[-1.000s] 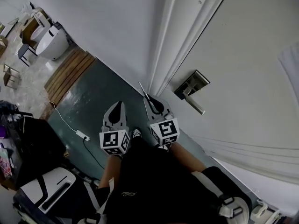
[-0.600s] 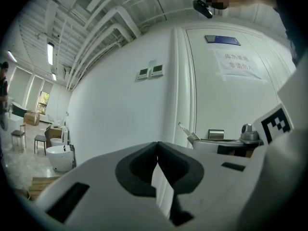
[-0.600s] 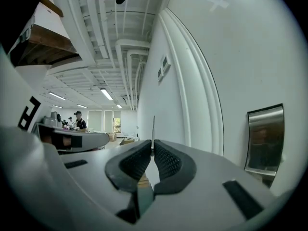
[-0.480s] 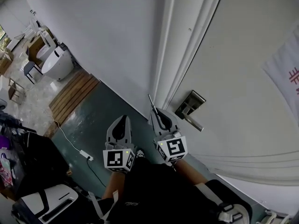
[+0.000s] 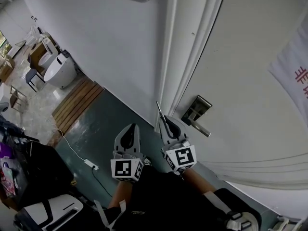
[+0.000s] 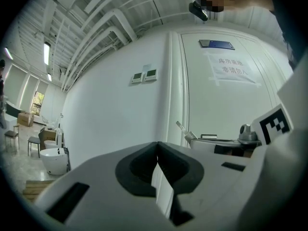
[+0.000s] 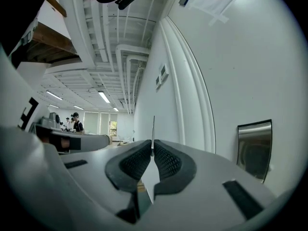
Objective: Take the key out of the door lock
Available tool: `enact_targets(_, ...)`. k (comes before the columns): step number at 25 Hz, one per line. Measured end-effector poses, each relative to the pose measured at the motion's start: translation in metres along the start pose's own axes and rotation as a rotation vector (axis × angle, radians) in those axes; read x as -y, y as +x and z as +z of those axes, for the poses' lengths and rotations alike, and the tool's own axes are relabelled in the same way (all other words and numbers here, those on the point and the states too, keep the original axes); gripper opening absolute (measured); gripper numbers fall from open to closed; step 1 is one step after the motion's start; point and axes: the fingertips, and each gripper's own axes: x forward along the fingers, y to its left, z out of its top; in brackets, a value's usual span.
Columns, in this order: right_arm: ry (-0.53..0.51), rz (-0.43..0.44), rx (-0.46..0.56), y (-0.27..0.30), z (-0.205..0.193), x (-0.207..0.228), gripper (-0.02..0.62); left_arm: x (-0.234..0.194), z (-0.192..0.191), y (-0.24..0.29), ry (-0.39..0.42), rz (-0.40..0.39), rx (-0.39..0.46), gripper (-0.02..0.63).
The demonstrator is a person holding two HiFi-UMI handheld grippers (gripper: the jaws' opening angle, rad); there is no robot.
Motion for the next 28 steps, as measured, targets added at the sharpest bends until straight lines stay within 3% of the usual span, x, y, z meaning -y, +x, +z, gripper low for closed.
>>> enact_targets(28,0.015,0.008,0.005,-0.0041,0.0001,0.0044,0.029,0.0057,-0.0043,0.0047,-0.021,-0.020,-0.011,0.023)
